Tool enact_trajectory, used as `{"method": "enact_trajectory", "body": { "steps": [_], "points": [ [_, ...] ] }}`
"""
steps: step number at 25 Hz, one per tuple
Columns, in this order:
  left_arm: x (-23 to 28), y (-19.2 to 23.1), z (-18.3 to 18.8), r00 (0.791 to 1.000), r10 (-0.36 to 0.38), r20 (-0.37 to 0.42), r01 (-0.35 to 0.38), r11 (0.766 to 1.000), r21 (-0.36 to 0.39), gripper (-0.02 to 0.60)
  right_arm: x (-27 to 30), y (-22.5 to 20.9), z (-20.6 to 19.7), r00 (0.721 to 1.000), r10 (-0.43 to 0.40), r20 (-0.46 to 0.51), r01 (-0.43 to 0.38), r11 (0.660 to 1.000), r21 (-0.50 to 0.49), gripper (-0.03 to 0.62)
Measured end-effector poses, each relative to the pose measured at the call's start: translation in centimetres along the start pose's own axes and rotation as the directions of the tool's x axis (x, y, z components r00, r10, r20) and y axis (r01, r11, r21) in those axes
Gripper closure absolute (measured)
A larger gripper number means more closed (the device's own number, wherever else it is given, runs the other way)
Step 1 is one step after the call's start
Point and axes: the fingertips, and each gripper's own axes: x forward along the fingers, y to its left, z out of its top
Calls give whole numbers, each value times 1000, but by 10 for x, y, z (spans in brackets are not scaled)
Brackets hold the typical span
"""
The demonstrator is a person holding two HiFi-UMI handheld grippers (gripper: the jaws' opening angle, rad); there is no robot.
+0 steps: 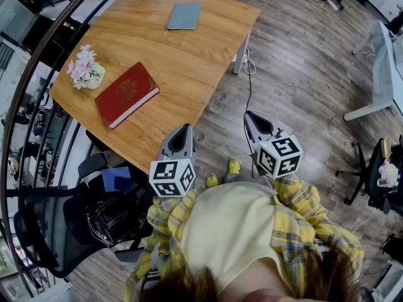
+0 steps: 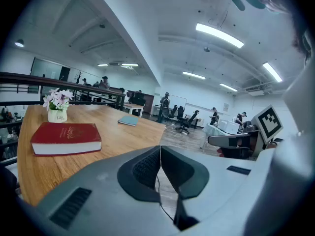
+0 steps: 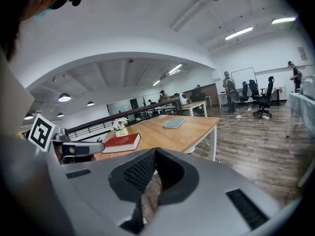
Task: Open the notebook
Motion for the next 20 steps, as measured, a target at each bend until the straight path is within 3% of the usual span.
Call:
{"method": "enact_trajectory", "body": {
  "steps": [20],
  "points": [
    [91,-42,11,999,-4,-48,5,1000,13,571,33,-73,17,995,102,-16,-102,995,12,530]
  ]
}}
